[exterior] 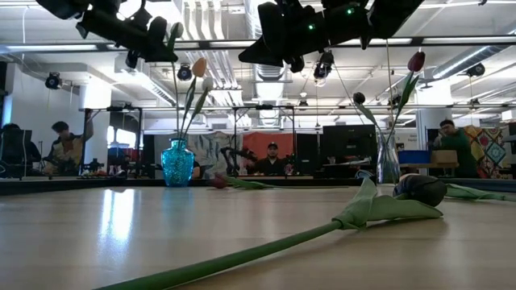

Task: Sort flowers into vase by color
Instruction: Put the white flower into the blue vase

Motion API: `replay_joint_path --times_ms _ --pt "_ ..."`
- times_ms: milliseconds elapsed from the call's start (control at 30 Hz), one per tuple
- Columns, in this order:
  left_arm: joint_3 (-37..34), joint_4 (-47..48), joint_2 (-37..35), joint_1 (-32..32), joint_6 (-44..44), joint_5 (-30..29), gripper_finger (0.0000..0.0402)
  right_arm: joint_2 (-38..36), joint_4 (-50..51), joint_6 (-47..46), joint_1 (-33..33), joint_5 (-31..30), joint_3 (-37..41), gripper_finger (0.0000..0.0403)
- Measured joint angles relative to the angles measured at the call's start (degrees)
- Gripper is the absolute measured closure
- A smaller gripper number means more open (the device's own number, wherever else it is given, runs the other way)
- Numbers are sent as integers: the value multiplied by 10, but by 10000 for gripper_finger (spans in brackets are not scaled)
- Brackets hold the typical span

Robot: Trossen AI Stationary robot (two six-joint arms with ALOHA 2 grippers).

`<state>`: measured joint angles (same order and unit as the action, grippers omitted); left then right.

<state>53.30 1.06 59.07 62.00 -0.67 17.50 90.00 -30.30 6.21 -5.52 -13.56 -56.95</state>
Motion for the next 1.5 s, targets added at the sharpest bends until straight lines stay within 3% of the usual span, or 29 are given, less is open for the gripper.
replay_joint_path --times_ms 300,833,1067,1500 --pt "-46 -30 -2 0 -7 0 401 0 0 0 0 0 0 392" --pt "-240 -294 -1 0 2 0 401 0 0 -2 0 0 0 392" --pt "-255 -303 -1 0 27 -5 387 0 0 -2 0 0 0 392" --pt "-237 -290 -1 0 54 -11 308 0 0 -2 0 0 0 392"
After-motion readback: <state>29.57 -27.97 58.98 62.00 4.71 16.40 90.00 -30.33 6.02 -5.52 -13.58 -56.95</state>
